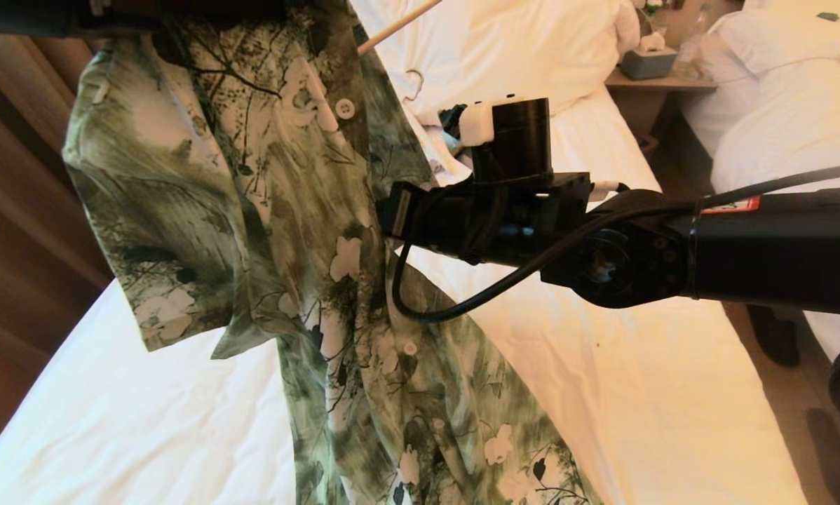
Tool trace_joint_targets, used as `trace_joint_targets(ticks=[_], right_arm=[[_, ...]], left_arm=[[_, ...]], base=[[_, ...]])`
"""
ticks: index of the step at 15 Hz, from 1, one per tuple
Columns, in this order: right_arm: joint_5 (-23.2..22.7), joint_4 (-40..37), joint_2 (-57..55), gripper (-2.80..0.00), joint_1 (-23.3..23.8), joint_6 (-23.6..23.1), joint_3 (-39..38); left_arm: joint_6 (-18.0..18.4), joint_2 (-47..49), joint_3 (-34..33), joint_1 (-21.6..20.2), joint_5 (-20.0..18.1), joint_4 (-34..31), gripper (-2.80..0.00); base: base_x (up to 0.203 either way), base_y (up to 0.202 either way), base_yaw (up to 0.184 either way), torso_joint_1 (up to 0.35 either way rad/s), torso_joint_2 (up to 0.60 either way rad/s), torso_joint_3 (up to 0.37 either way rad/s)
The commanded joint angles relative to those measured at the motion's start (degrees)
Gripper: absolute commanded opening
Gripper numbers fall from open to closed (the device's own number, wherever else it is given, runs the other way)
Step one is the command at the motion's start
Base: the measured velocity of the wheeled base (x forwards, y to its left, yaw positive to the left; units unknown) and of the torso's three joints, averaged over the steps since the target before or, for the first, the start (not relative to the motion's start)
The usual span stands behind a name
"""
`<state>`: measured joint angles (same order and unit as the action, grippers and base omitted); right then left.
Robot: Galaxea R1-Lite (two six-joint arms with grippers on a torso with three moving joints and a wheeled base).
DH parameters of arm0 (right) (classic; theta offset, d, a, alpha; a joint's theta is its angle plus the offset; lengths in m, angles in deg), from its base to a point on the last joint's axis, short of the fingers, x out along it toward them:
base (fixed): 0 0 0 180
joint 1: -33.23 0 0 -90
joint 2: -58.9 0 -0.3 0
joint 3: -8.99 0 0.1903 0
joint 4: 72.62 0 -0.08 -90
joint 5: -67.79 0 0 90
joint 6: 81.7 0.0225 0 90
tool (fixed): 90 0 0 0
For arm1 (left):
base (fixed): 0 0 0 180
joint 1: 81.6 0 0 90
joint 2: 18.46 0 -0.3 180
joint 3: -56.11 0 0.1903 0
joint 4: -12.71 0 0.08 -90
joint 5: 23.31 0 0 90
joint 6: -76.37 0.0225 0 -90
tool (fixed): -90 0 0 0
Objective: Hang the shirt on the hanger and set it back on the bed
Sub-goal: Hook the other side of the shirt onto the hanger
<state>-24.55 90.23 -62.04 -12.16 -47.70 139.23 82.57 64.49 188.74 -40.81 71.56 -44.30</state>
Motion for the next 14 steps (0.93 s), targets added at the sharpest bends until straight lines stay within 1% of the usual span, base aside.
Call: trace_joint_targets(ticks=[1, 2, 4, 7, 9, 10, 11, 13, 14], right_arm=[[1.2, 0.1, 0.2, -2.8, 1.1, 0.5, 1.5], [2.2, 0.1, 0.5, -2.8, 1.9, 1.3, 2.1], [2.5, -0.1, 2.5, -2.8, 4.4, 3.2, 2.0], [2.4, -1.6, 4.9, -2.8, 8.2, 4.2, -1.6], [2.1, -1.8, 5.9, -2.8, 11.2, 5.6, -2.3], [1.6, -1.8, 6.6, -2.8, 12.5, 6.6, -2.3], [0.9, -1.9, 7.2, -2.8, 13.6, 7.6, -2.4], [0.5, -2.5, 7.9, -2.8, 15.0, 8.8, -2.5], [0.4, -2.8, 8.3, -2.8, 15.5, 9.3, -2.6]], left_arm=[[0.0, -0.2, -0.4, 0.0, 0.0, -0.2, -2.8], [-0.1, -0.3, -0.6, 0.0, 0.0, -0.2, -2.8], [-1.5, -0.7, -2.3, -0.7, 0.0, 0.0, -2.8], [-2.1, -0.7, -5.9, -4.5, -0.8, 0.4, -2.8], [-4.3, -0.7, -8.1, -5.0, -1.2, 0.7, -2.8], [-4.7, -0.8, -9.6, -5.4, -1.2, 0.8, -2.8], [-4.9, -0.9, -11.3, -6.1, -1.2, 1.9, -2.8], [-4.9, -0.7, -14.4, -8.0, -1.5, 7.0, -2.8], [-4.9, -0.5, -15.1, -8.7, -2.0, 8.2, -2.8]], base=[[0.0, 0.0, 0.0, 0.0, 0.0, 0.0], [0.0, 0.0, 0.0, 0.0, 0.0, 0.0], [0.0, 0.0, 0.0, 0.0, 0.0, 0.0], [0.0, 0.0, 0.0, 0.0, 0.0, 0.0], [0.0, 0.0, 0.0, 0.0, 0.0, 0.0], [0.0, 0.0, 0.0, 0.0, 0.0, 0.0], [0.0, 0.0, 0.0, 0.0, 0.0, 0.0], [0.0, 0.0, 0.0, 0.0, 0.0, 0.0], [0.0, 0.0, 0.0, 0.0, 0.0, 0.0]])
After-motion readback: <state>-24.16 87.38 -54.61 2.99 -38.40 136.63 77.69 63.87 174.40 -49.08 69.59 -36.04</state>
